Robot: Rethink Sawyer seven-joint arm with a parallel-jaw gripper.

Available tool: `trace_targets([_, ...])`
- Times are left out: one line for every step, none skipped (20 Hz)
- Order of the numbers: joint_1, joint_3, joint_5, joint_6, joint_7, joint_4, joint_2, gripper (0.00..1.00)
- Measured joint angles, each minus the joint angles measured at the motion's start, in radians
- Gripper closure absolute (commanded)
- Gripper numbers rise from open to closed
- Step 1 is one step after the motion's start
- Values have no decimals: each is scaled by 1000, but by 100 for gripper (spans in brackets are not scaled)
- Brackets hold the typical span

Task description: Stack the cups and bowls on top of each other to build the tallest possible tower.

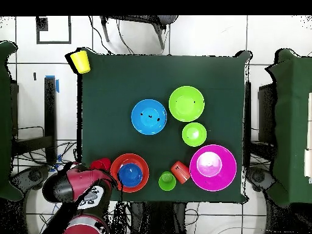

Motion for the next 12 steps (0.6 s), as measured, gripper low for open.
trace_targets([8, -10, 0, 1, 0, -8, 8, 0])
trace_targets([11, -14, 0, 1, 0, -10, 11, 0])
trace_targets([33, -42, 0, 9, 0, -26, 26, 0])
trace_targets([43, -53, 0, 13, 0, -32, 31, 0])
trace_targets([53, -64, 0, 19, 0, -39, 36, 0])
trace_targets([63, -76, 0, 26, 0, -45, 42, 0])
trace_targets([70, -83, 0, 30, 0, -49, 45, 0])
trace_targets([76, -91, 0, 35, 0, -53, 48, 0])
trace_targets([84, -100, 0, 41, 0, -57, 51, 0])
trace_targets([95, -112, 0, 50, 0, -62, 56, 0])
trace_targets([102, -120, 0, 54, 0, -65, 58, 0])
trace_targets([111, -129, 0, 58, 0, -69, 62, 0])
